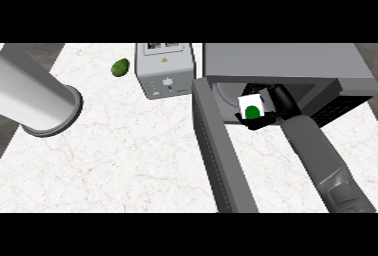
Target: Pick up the milk, place it into the microwave and close the microwave
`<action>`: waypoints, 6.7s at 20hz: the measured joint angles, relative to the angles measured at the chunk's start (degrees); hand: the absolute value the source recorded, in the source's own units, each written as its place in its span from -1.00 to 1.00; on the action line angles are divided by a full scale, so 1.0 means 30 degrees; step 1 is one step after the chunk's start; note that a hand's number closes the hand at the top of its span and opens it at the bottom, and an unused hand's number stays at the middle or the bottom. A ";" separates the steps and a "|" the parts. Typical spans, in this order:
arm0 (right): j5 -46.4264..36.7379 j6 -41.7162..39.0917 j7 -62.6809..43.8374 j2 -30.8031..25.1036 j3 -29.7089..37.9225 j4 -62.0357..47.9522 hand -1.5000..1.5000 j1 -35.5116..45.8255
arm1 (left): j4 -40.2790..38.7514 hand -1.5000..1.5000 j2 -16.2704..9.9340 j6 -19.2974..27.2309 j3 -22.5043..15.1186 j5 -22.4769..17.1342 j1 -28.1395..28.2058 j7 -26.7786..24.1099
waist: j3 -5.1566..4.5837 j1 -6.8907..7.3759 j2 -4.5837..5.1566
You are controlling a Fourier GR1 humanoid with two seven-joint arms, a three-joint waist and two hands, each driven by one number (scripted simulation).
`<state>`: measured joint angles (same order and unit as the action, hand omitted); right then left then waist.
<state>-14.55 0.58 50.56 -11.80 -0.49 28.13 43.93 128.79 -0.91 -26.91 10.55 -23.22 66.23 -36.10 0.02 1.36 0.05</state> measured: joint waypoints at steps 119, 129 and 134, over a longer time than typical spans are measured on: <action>0.9935 -0.9405 -0.3849 -0.6801 0.3170 1.4463 -1.00 -1.1522 | -2.2832 1.00 0.0183 1.5824 -2.0925 0.4864 -3.1125 0.9090 | -0.0090 -0.3208 0.0330; 1.1962 -1.0468 -0.5775 -0.7792 0.2786 1.6212 -1.00 -1.0574 | -2.2590 1.00 0.0222 1.9244 -1.9915 0.0966 -3.3272 0.6871 | -0.0175 -0.4457 0.0719; 1.2884 -1.0962 -0.6690 -0.8149 0.2611 1.6706 -1.00 -0.9879 | -2.3105 1.00 0.0244 1.9855 -1.9283 -0.0967 -3.4593 0.6192 | -0.0163 -0.5006 0.0973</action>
<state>24.11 -32.31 30.49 -36.25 7.35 78.25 14.30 59.47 -0.18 32.65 -47.30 -26.13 -37.55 -17.52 -0.48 -13.65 2.97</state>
